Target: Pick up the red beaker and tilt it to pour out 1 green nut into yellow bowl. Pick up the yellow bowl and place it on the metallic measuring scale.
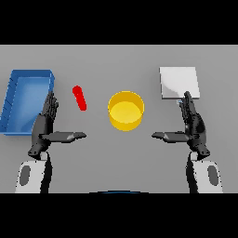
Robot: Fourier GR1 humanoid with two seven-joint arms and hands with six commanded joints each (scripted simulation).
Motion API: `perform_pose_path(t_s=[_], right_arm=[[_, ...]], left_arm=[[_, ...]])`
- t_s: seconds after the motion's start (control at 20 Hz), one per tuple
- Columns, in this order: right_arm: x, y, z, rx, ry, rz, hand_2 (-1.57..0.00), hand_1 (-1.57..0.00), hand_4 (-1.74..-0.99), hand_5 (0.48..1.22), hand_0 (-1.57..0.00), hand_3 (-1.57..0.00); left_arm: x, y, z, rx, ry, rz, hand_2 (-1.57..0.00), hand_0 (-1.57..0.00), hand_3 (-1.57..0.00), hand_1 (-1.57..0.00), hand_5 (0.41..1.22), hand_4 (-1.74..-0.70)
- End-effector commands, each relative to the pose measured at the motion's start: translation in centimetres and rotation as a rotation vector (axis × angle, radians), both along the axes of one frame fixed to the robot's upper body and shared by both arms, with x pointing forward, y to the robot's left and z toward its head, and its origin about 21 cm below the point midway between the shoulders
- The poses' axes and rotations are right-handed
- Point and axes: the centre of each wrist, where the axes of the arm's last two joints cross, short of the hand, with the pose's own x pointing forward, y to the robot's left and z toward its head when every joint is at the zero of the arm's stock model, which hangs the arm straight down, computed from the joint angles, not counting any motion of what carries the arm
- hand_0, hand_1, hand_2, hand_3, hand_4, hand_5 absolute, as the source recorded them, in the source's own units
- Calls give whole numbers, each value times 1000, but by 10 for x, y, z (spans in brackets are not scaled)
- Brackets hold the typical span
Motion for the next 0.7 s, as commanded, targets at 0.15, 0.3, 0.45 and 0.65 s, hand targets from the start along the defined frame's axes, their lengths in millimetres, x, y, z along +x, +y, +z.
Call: perform_pose_path(t_s=[0.15,0.3,0.45,0.65], right_arm=[[0,4,0,1,0,2,1,1,-1245,681,1,1],[-9,1,3,-137,-84,13,1,1,-1245,681,1,1],[-24,8,9,-302,-147,45,1,1,-1235,679,1,1],[-27,10,13,-314,-149,62,1,1,-1245,681,1,1]], left_arm=[[1,-4,0,-1,1,-2,1,1,1,1,652,-1204],[-4,-8,3,75,-6,-31,1,1,1,1,652,-1204],[-16,-10,16,166,-24,-71,1,1,1,1,654,-1218],[-21,-12,19,190,-9,-93,1,1,1,1,662,-1230]])
